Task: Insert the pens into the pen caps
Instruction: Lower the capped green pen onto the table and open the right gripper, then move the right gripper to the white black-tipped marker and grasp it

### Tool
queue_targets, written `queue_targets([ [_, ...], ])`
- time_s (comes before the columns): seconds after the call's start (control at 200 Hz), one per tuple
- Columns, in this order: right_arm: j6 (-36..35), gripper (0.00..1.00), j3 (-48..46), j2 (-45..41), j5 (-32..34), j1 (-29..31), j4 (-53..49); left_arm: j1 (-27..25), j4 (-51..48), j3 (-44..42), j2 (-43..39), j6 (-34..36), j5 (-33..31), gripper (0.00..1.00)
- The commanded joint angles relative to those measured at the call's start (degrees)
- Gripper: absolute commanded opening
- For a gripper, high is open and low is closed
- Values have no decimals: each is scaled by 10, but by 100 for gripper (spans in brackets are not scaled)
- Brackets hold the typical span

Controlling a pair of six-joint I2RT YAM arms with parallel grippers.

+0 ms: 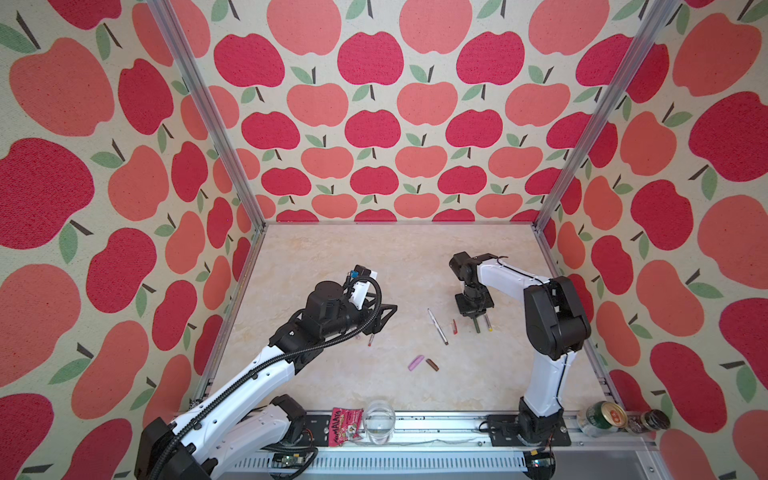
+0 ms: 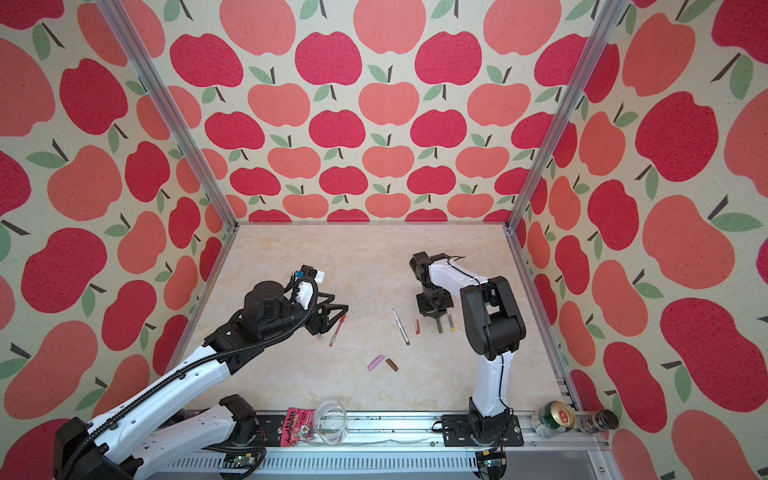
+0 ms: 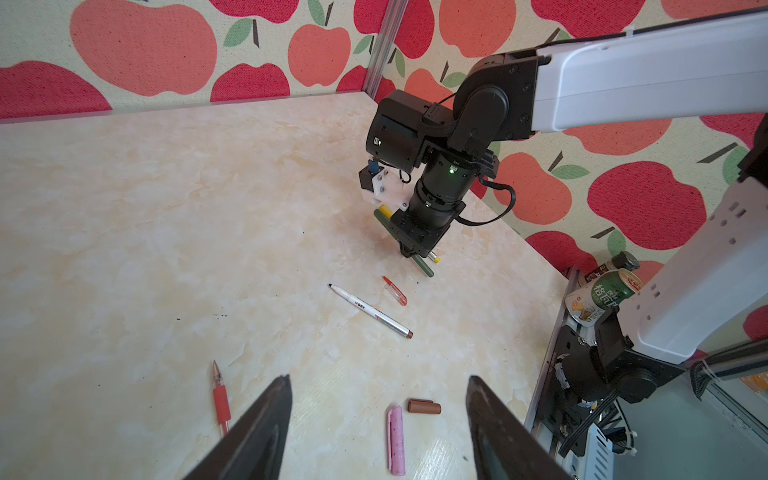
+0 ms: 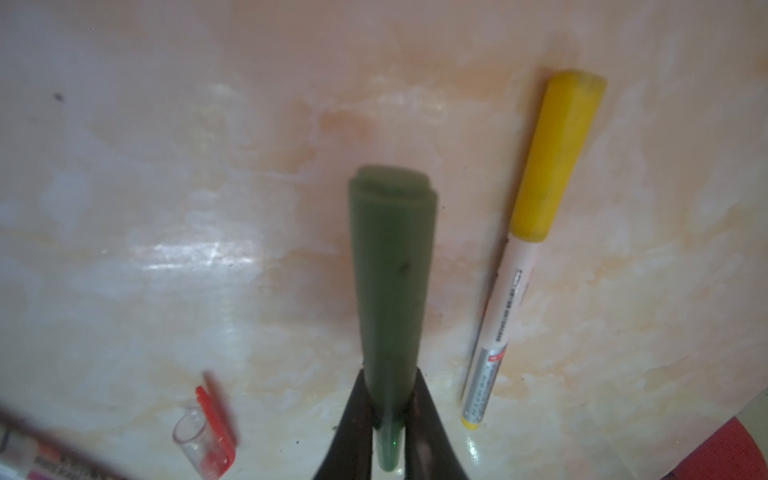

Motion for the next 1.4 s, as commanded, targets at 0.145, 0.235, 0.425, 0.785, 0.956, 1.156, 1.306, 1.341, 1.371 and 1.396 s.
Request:
queue_targets([
  [0.145, 7, 10, -3, 23, 10, -4, 2, 1, -5, 16, -9, -2, -4, 69],
  [0.235, 7, 11, -4, 28, 8, -4, 4, 2, -5, 16, -10, -1, -5, 69],
  [0.425, 6, 21, -4, 36, 3, -5, 7, 2, -6, 19, -10, 0, -6, 69],
  [0.785, 5, 27, -7, 34, 2, -5, 10, 2, -14, 23, -11, 2, -8, 69],
  [0.956, 4, 31, -1, 14, 5, -5, 4, 2, -18, 25, -13, 2, -9, 69],
  [1.156, -1, 34, 20, -52, 6, -1, -17, 3, -20, 28, -19, 2, -16, 69],
  [1.306, -5, 36, 38, -120, -12, 19, -23, 3, -23, 28, -32, 2, -28, 73],
  [1.341, -8, 36, 38, -138, -27, 27, -17, 5, -23, 27, -36, 1, -34, 74],
  [1.371, -10, 37, 35, -152, -41, 34, -9, 7, -23, 25, -40, 0, -37, 76],
  [1.396, -10, 38, 31, -164, -55, 41, -1, 9, -22, 22, -43, -2, -39, 78],
])
